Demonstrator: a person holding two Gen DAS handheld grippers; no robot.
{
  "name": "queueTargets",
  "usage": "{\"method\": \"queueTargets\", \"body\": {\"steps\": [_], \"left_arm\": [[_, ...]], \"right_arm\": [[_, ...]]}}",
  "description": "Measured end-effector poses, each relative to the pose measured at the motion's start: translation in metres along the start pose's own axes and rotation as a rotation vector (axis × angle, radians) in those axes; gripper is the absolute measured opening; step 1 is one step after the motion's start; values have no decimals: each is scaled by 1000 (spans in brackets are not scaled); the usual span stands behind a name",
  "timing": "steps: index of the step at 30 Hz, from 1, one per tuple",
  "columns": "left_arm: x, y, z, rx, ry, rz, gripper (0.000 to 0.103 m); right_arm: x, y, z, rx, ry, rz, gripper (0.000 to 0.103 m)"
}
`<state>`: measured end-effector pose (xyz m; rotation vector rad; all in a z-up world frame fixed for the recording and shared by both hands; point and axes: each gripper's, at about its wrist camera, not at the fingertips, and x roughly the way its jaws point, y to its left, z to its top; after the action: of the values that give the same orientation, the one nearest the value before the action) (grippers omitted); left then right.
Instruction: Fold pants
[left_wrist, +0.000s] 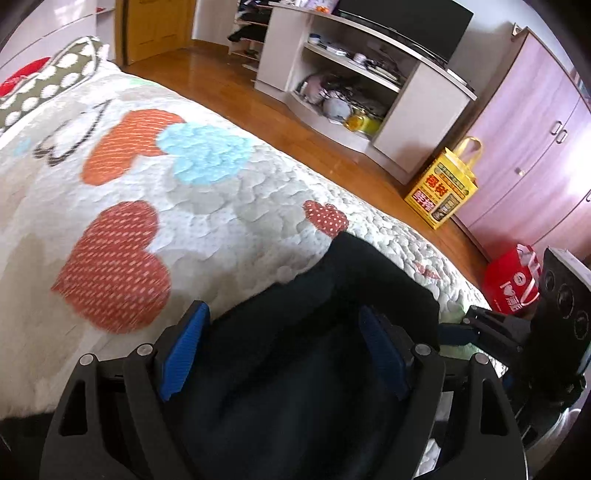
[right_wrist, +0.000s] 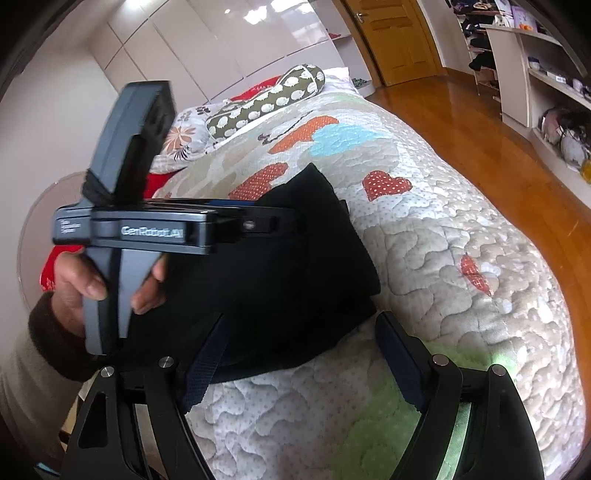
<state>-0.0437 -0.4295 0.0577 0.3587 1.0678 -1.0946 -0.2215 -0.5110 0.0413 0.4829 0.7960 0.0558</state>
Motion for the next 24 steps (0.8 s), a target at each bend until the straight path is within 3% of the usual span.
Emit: {"method": "queueTargets", "body": {"steps": [15,16,18,19,21,24], "left_arm": [[19,-14,10,93,-6,-59,83],[19,-14,10,93,-7,-61,83],[20,-14,12,90,-7,-67,83],[21,-14,12,89,-8,-69,83],[22,-15,11,91,-15,-67,82],[21,-14,11,84,-25,-69,67]], "right_arm": [[2,-3,0,77,-82,22,84],[3,-3,0,66,-77,17,79],[8,-2,0,32,-61,-40,57],[9,-4,1,28,-57,-36,38],[9,-6,0,32,-53,-8,30],[3,-2,2,21,-67,24,20]]}}
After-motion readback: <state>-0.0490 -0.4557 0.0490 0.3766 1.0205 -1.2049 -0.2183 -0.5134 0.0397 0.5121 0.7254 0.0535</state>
